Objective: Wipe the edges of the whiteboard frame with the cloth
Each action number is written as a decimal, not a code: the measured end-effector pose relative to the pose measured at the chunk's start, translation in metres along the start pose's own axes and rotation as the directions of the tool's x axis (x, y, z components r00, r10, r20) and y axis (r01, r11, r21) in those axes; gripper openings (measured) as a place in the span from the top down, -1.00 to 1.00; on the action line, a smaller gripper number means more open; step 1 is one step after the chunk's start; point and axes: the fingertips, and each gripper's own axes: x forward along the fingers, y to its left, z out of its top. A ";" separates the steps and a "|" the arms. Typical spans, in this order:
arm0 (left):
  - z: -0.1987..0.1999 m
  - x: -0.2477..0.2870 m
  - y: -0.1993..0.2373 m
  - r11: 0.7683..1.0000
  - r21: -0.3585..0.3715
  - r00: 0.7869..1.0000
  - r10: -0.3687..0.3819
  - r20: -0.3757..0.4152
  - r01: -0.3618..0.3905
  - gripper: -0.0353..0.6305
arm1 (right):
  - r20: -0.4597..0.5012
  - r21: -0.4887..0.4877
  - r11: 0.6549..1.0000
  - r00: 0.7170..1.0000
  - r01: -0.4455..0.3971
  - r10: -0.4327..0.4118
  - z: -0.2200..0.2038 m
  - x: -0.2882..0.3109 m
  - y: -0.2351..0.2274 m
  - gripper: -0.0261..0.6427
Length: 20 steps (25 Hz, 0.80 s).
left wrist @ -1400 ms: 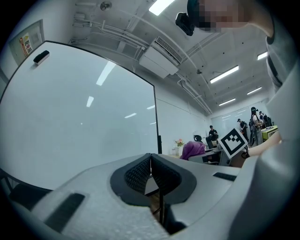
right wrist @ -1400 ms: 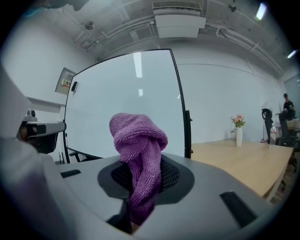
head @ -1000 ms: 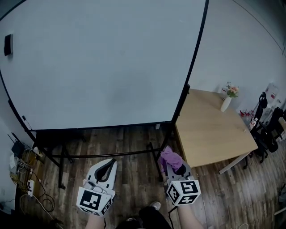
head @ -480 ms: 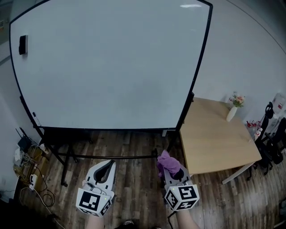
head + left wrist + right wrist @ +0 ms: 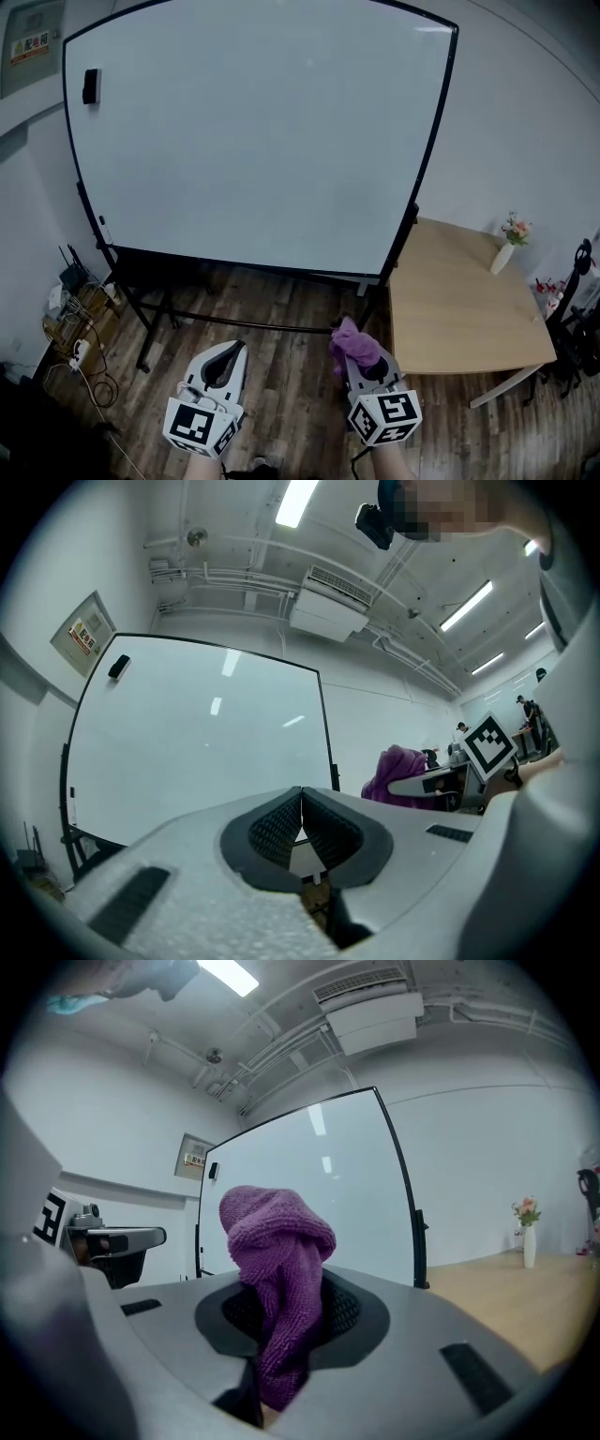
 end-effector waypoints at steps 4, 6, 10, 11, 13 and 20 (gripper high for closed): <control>0.006 -0.017 -0.013 0.999 0.004 0.999 0.037 -0.001 -0.037 0.84 | 0.003 0.011 0.999 0.999 -0.032 0.032 -0.001 -0.017 0.001 0.67; 0.009 -0.023 -0.022 0.999 0.008 0.999 0.043 -0.001 -0.043 0.84 | 0.009 0.024 0.999 0.999 -0.048 0.048 0.000 -0.026 0.001 0.67; 0.013 -0.033 -0.041 0.998 0.019 0.999 0.051 0.000 -0.051 0.84 | 0.017 0.019 0.997 0.997 -0.073 0.073 0.001 -0.043 0.001 0.67; 0.013 -0.036 -0.046 0.998 0.021 0.999 0.053 0.000 -0.053 0.84 | 0.019 0.016 0.997 0.997 -0.080 0.080 0.001 -0.048 0.000 0.67; 0.014 -0.040 -0.057 0.998 0.025 0.998 0.057 -0.002 -0.057 0.84 | 0.024 0.022 0.995 0.995 -0.098 0.098 0.000 -0.057 0.000 0.67; 0.019 -0.055 -0.087 0.998 0.024 0.998 0.064 0.003 -0.064 0.84 | 0.045 0.014 0.989 0.988 -0.150 0.149 0.007 -0.085 0.002 0.67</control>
